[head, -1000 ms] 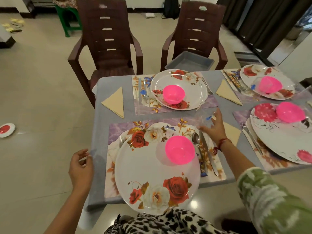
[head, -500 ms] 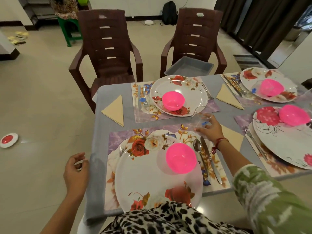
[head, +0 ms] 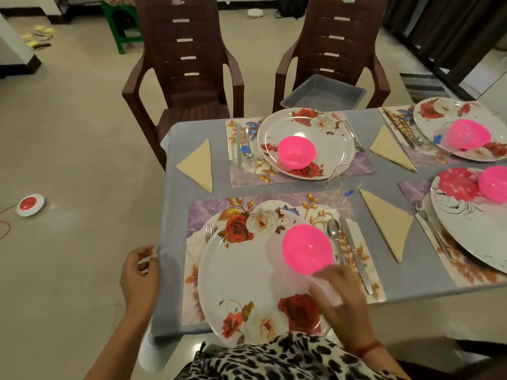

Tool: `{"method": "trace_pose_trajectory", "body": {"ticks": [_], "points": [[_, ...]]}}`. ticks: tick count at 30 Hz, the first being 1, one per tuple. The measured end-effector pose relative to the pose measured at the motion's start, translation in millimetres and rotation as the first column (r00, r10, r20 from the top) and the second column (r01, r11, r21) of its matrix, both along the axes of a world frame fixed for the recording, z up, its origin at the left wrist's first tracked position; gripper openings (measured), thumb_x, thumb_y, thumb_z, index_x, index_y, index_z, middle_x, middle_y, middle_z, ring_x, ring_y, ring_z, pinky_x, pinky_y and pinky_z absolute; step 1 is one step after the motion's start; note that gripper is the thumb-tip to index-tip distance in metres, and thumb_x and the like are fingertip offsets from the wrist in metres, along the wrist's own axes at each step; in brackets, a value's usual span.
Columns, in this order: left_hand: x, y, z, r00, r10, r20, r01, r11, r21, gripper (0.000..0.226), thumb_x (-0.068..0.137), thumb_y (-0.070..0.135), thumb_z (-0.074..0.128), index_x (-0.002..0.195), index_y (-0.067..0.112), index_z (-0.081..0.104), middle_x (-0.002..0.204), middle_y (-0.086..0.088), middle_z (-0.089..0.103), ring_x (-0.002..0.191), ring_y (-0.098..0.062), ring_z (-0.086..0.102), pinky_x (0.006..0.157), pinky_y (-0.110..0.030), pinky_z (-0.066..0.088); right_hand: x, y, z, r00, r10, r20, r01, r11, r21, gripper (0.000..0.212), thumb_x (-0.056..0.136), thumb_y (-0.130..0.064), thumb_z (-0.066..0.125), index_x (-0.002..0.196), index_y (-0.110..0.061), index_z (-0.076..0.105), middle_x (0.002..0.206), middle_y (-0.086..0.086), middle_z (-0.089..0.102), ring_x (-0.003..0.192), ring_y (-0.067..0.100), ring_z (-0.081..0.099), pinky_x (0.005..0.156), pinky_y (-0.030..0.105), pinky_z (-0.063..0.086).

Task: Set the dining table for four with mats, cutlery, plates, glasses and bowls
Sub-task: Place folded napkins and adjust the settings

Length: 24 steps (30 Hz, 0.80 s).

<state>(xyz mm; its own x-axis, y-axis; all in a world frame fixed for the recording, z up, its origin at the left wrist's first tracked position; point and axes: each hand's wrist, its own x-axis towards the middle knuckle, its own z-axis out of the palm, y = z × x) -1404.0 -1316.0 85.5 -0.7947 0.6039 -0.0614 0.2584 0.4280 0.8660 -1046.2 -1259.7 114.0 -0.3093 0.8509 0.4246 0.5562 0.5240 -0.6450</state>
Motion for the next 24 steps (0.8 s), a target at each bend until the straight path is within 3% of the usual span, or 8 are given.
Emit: {"method": "trace_pose_trajectory", "body": {"ticks": [2,4,7,12,17,24], "points": [[9,-1,-4,0.993,-0.104,-0.048,0.101,0.993,-0.056,0.017,0.092,0.011,0.056,0.108,0.017,0.062,0.109,-0.005,0.062,0.089,-0.021,0.059,0.075,-0.030,0.046,11,-21,-26,0.915,0.266,0.303,-0.315,0.940,0.128,0.021,0.094,-0.044,0.049,0.096,-0.025,0.056,0.093,-0.006,0.061,0.082,0.010,0.056,0.070,0.021,0.050],[21,0,-8,0.970,-0.228,-0.087,0.220,0.971,-0.098,0.020,0.091,0.011,0.059,0.108,0.017,0.065,0.107,-0.006,0.061,0.083,-0.014,0.059,0.072,-0.023,0.046,22,-30,-44,0.854,0.347,0.388,-0.426,0.895,0.136,0.025,0.095,-0.046,0.046,0.100,-0.025,0.058,0.091,-0.004,0.067,0.085,0.010,0.058,0.069,0.025,0.055],[36,6,-6,0.920,-0.371,-0.123,0.351,0.923,-0.158,0.023,0.089,0.012,0.062,0.111,0.017,0.067,0.106,-0.002,0.058,0.076,-0.002,0.056,0.068,-0.011,0.040,38,-31,-57,0.823,0.385,0.418,-0.450,0.891,0.066,0.032,0.092,-0.049,0.051,0.103,-0.023,0.066,0.096,-0.003,0.069,0.090,0.012,0.060,0.072,0.029,0.056],[41,1,-5,0.860,-0.488,-0.149,0.435,0.853,-0.287,0.022,0.093,0.020,0.057,0.112,0.018,0.069,0.104,-0.004,0.061,0.085,-0.010,0.053,0.076,-0.024,0.042,54,-19,-55,0.749,0.426,0.507,-0.509,0.861,0.029,0.047,0.085,-0.061,0.052,0.099,-0.022,0.073,0.100,-0.004,0.068,0.093,0.012,0.059,0.083,0.028,0.050],[45,2,-3,0.858,-0.486,-0.163,0.420,0.849,-0.320,0.023,0.093,0.016,0.057,0.112,0.012,0.070,0.095,-0.002,0.058,0.080,-0.014,0.052,0.074,-0.024,0.040,60,-15,-54,0.692,0.454,0.561,-0.567,0.823,0.034,0.045,0.087,-0.060,0.051,0.099,-0.022,0.072,0.100,-0.003,0.069,0.091,0.014,0.062,0.081,0.029,0.054],[63,16,0,0.884,-0.438,-0.165,0.384,0.880,-0.281,0.022,0.093,0.013,0.057,0.110,0.013,0.071,0.105,-0.008,0.066,0.086,-0.015,0.054,0.080,-0.026,0.042,69,-2,-54,0.734,0.400,0.548,-0.531,0.842,0.096,0.047,0.087,-0.058,0.050,0.097,-0.019,0.074,0.099,-0.002,0.070,0.091,0.016,0.066,0.078,0.029,0.057]]}}
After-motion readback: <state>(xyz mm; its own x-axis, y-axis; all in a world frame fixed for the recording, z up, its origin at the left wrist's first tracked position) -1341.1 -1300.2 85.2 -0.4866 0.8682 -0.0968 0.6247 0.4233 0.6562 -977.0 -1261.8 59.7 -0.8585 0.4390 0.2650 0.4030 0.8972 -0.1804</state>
